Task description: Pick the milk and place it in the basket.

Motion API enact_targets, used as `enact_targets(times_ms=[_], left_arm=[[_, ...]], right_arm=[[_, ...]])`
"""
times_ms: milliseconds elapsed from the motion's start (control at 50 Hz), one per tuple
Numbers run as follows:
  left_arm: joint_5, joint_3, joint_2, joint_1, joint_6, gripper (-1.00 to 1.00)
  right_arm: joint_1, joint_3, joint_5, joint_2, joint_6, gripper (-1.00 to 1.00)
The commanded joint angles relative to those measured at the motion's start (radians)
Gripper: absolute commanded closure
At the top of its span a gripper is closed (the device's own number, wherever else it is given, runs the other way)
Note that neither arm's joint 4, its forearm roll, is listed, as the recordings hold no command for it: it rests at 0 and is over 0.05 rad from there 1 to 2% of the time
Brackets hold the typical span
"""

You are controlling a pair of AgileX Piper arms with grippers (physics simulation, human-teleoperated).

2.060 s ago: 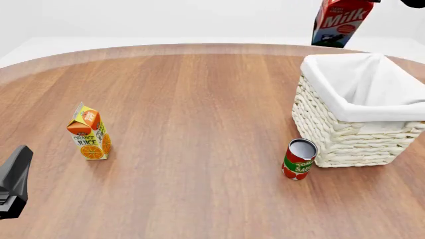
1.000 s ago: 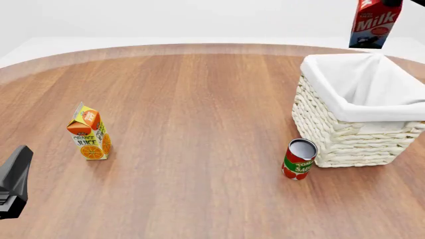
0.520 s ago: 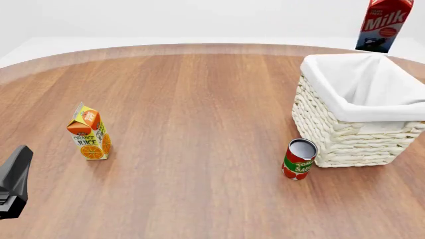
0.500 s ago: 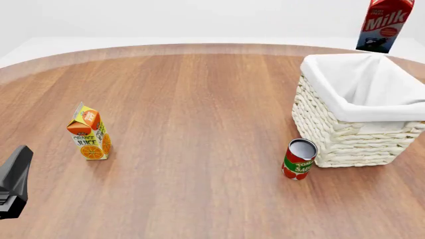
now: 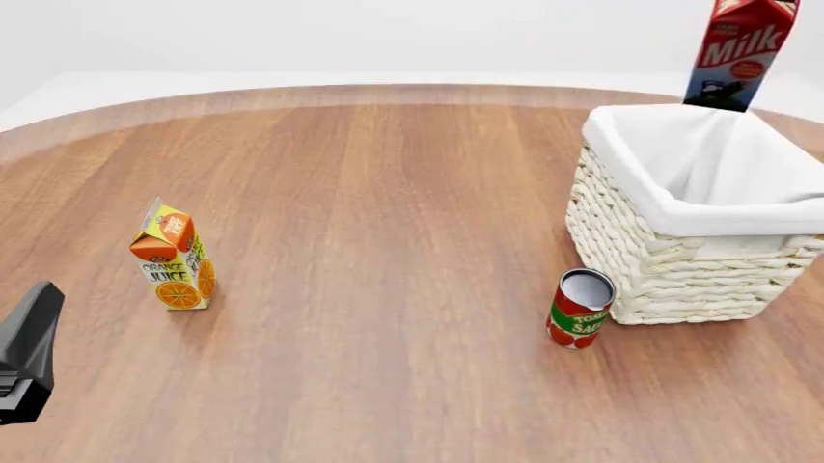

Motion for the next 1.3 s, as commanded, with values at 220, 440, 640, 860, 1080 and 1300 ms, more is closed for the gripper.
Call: enact_targets(times_ms=[220, 440, 640, 860, 1080, 1300], left_arm=[[0.000, 0.000, 0.000, 0.000, 0.000, -1.00], [0.000, 0.000, 0.000, 0.000, 0.000, -1.00], [0.000, 0.000, 0.000, 0.000, 0.000, -1.00], [0.000, 0.000, 0.000, 0.000, 0.000, -1.00], [0.000, 0.000, 0.000, 0.000, 0.000, -1.00], [0.000, 0.000, 0.000, 0.000, 0.000, -1.00]], right_arm=[[-0.025, 0.023, -0.053, 0.037, 0.019, 1.00], [-0.005, 0.082, -0.100, 0.052, 0.050, 1.00], [-0.011, 0.104, -0.125, 0.077, 0.039, 1.00], [-0.026, 0.130, -0.150, 0.092, 0.033, 1.00], [-0.053, 0.152, -0.155, 0.091, 0.011, 1.00], [-0.060, 0.166, -0.168, 0.103, 0.006, 1.00]])
